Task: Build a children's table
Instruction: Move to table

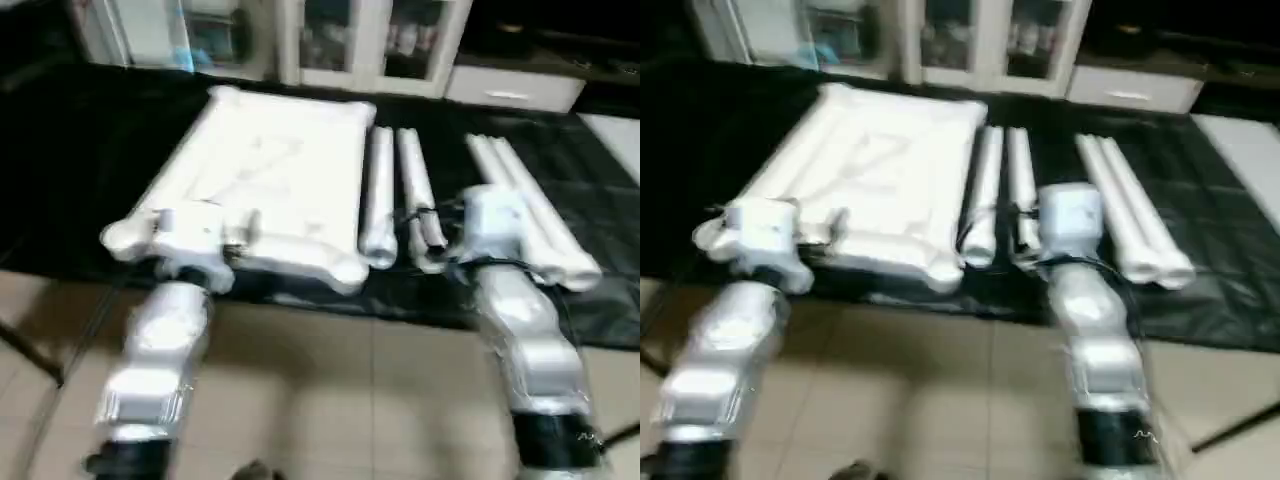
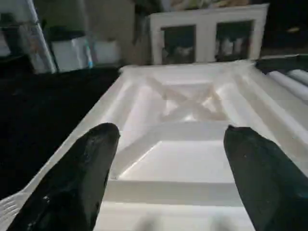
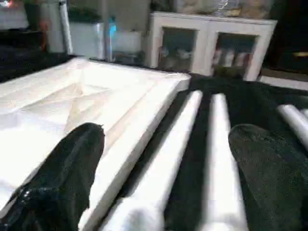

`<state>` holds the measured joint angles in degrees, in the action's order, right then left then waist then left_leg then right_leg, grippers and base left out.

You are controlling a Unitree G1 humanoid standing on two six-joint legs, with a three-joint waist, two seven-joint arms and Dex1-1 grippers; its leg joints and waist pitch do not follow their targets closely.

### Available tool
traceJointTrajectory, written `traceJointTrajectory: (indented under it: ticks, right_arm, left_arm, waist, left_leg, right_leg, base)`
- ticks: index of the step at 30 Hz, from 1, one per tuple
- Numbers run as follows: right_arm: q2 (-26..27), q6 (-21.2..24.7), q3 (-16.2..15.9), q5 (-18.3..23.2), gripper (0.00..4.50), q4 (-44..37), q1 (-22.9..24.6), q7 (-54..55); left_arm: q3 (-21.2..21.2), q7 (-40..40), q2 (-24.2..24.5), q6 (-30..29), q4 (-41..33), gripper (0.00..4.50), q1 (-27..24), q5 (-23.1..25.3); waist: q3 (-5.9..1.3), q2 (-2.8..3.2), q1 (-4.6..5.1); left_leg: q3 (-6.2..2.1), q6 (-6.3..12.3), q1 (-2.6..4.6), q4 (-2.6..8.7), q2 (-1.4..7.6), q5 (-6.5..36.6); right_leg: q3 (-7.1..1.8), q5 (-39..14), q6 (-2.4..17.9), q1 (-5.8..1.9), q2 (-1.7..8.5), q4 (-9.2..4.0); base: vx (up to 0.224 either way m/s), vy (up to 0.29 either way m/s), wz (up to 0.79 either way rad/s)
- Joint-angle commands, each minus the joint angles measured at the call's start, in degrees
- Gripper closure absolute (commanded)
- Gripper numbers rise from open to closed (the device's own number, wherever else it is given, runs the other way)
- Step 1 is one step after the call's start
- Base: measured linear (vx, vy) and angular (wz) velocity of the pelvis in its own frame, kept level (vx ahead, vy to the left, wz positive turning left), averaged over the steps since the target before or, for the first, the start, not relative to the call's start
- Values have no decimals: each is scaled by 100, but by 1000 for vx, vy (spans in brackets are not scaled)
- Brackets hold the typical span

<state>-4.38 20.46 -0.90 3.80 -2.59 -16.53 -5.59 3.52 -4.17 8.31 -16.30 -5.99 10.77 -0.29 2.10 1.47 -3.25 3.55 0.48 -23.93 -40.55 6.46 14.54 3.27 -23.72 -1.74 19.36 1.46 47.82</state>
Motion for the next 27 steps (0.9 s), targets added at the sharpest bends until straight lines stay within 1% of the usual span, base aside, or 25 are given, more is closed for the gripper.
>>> traceJointTrajectory:
  ticks: [1,2,3,4,5,6,7,8,9,10,11,12,14,15,17,18,19,20,21,22,23,24,25,26,27]
  right_arm:
    - [-148,229,262,-38,0,-123,77,89]
    - [-148,325,282,-21,0,-158,96,104]
    - [-168,360,295,-90,0,-184,116,166]
    - [-210,354,301,-147,0,-210,141,183]
    - [-240,336,300,-191,0,-223,154,192]
    - [-266,395,299,-239,0,-242,171,224]
    - [-261,428,325,-177,0,-254,184,179]
    - [-272,430,325,-153,0,-276,202,162]
    - [-299,325,310,-233,0,-232,216,235]
    - [-310,286,305,-262,0,-216,221,261]
    - [-408,121,264,-395,0,-102,239,307]
    - [-450,106,249,-412,0,-62,247,270]
    - [-443,309,341,-253,0,-66,271,178]
    - [-396,383,444,-134,0,-84,285,169]
    - [-345,401,531,-59,0,-138,323,163]
    - [-312,350,535,-50,0,-265,354,146]
    - [-312,350,535,-50,0,-265,354,146]
    - [-287,330,545,-25,0,-326,360,145]
    - [-266,309,541,-3,0,-372,370,163]
    - [-253,297,534,13,0,-404,374,184]
    - [-251,293,531,16,0,-410,375,191]
    - [-272,288,489,-38,0,-438,393,193]
    - [-272,288,489,-38,0,-438,393,193]
    - [-286,301,492,-27,0,-458,409,182]
    - [-316,320,560,7,0,-449,417,176]
  left_arm:
    - [-222,-51,-83,-28,-38,60,93,-4]
    - [-231,-60,-91,-26,-17,60,108,-4]
    - [-258,-60,-99,-18,5,60,122,-5]
    - [-295,-41,-121,-2,56,60,153,10]
    - [-320,-27,-134,10,89,60,174,20]
    - [-341,-16,-151,24,111,60,185,26]
    - [-361,-18,-163,27,125,60,199,32]
    - [-384,24,-169,78,144,60,215,110]
    - [-408,55,-169,120,165,60,225,184]
    - [-417,66,-169,135,173,60,228,211]
    - [-470,88,-155,146,212,60,246,318]
    - [-489,71,-142,117,219,60,245,324]
    - [-489,50,-148,94,225,60,233,287]
    - [-470,10,-166,125,218,60,214,214]
    - [-464,-27,-157,135,222,60,173,141]
    - [-460,-14,-132,140,236,60,151,154]
    - [-460,-14,-132,140,236,60,151,154]
    - [-454,-23,-124,138,230,60,141,155]
    - [-439,-34,-118,138,222,60,122,161]
    - [-426,-46,-112,133,210,60,109,167]
    - [-423,-50,-111,132,207,60,106,170]
    - [-386,-70,-109,151,266,60,126,141]
    - [-386,-70,-109,151,266,60,126,141]
    - [-382,-68,-106,185,322,60,142,145]
    - [-402,-44,-111,292,475,60,192,173]
  waist:
    - [-280,138,171]
    - [-236,96,151]
    - [-165,-53,160]
    - [-90,-135,121]
    - [-96,-465,3]
    - [-162,-456,-62]
    - [-211,-375,-130]
    - [-228,-317,-106]
    - [-272,-223,-57]
    - [-303,-100,-36]
    - [-319,-92,0]
    - [-421,-38,21]
    - [-443,8,22]
    - [-398,7,0]
    - [-343,-32,-33]
    - [-317,-111,-164]
    - [-317,-111,-164]
    - [-277,-186,-257]
    - [-242,-120,-250]
    - [-242,-31,-269]
    - [-230,-32,-243]
    - [-261,131,-18]
    - [-261,131,-18]
    - [-242,300,293]
    - [-254,193,337]
  left_leg:
    - [-393,2160,666,918,854,44]
    - [-280,2072,587,1030,842,361]
    - [-147,1916,547,1166,787,1142]
    - [102,1625,479,1209,677,1758]
    - [521,914,502,393,59,2105]
    - [360,571,334,-121,-23,826]
    - [222,442,146,-75,0,386]
    - [66,212,17,268,69,-499]
    - [106,65,157,590,119,-1335]
    - [108,20,236,704,235,-1781]
    - [94,90,230,653,314,-2164]
    - [42,-46,416,569,463,-2916]
    - [43,-159,421,568,454,-2982]
    - [96,-160,391,581,426,-2556]
    - [206,237,251,632,341,-1161]
    - [188,737,157,394,381,-51]
    - [188,737,157,394,381,-51]
    - [55,640,21,36,495,368]
    - [-160,297,-202,-168,538,387]
    - [-172,266,-139,-48,512,296]
    - [-109,356,-79,148,453,207]
    - [135,1337,448,797,319,-46]
    - [135,1337,448,797,319,-46]
    - [87,1964,638,1210,403,503]
    - [9,2157,671,1228,512,401]
  right_leg:
    - [-43,761,-303,506,134,-97]
    - [-42,1004,-217,494,151,-144]
    - [-170,1399,20,416,280,-534]
    - [-242,1397,178,357,334,-885]
    - [-831,-1346,6,227,717,-1864]
    - [-1257,-3348,205,-186,1143,-2081]
    - [-1295,-3075,285,-377,1156,-1948]
    - [-1051,-632,568,-449,879,-1642]
    - [-748,1394,753,-268,489,-1413]
    - [-611,2127,837,-181,433,-1324]
    - [-565,2831,845,-104,345,-1234]
    - [-491,3657,1049,8,329,-1117]
    - [-464,3744,1300,-17,386,-1144]
    - [-477,3559,1381,4,442,-1214]
    - [-595,2957,1640,-107,704,-1360]
    - [-938,2079,2045,-260,1279,-1730]
    - [-938,2079,2045,-260,1279,-1730]
    - [-1267,1315,2143,-356,1766,-1986]
    - [-1284,465,2222,-420,1831,-2015]
    - [-1158,218,2203,-340,1653,-2019]
    - [-1039,36,2142,-274,1381,-1997]
    - [-408,-155,1591,162,368,-1620]
    - [-408,-155,1591,162,368,-1620]
    - [206,-39,746,496,-32,-605]
    - [246,134,506,524,46,-522]
  base:
    - [114,59,9]
    - [96,14,1]
    - [96,14,1]
    - [65,-65,16]
    - [88,-95,24]
    - [88,-95,24]
    - [126,-55,5]
    - [105,-21,3]
    - [105,-21,3]
    - [95,29,7]
    - [100,72,7]
    - [100,72,7]
    - [37,39,4]
    - [41,72,6]
    - [-16,71,8]
    - [-54,54,6]
    - [-70,90,12]
    - [-48,145,3]
    - [-48,145,3]
    - [-51,181,-10]
    - [-64,247,3]
    - [-64,247,3]
    - [-69,276,16]
    - [-67,277,13]
    - [-67,277,13]
